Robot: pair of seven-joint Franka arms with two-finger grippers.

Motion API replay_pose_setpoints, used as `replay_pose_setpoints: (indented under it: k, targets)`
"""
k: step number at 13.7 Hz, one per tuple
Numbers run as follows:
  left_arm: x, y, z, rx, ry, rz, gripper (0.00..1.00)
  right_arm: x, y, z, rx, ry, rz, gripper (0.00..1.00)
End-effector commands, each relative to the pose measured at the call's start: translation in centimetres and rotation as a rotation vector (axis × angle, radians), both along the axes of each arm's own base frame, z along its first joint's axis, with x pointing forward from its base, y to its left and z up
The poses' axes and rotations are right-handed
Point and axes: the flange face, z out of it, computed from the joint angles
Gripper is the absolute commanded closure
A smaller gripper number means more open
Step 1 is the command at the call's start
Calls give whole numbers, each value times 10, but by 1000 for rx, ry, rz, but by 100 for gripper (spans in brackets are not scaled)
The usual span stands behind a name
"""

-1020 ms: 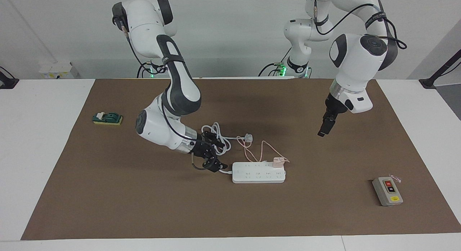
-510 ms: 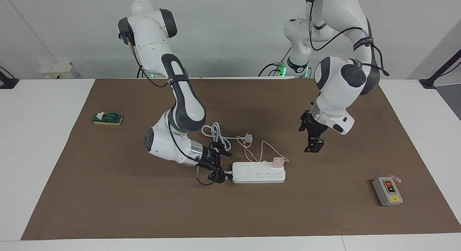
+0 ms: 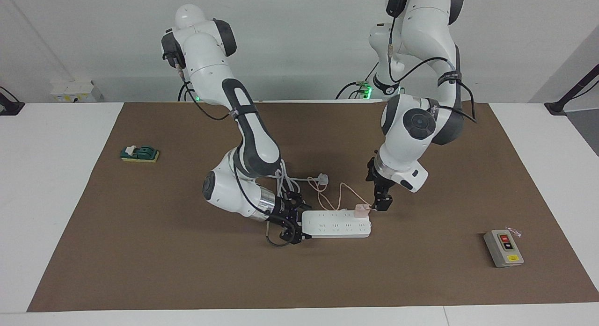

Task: Unplug charger and place it aside
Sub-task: 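Reach the left gripper to the pink charger while the right gripper reaches the strip, then hold the strip with the right gripper while the left gripper grasps the charger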

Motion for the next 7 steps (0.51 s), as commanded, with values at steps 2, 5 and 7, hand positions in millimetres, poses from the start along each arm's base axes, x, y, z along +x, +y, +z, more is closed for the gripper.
replay_pose_setpoints:
  k: [2,5,7]
  targets:
    - [-1,-7,4,25,13,77,0,-1,27,-14,-34,-48,-26,0]
    - [5,-7,6,18,-36,77,0,-3,27,-17,-48,-38,4,0]
    - [10,-8,-3,21,-66,71,0,-5,24,-19,-34,-1,29,0]
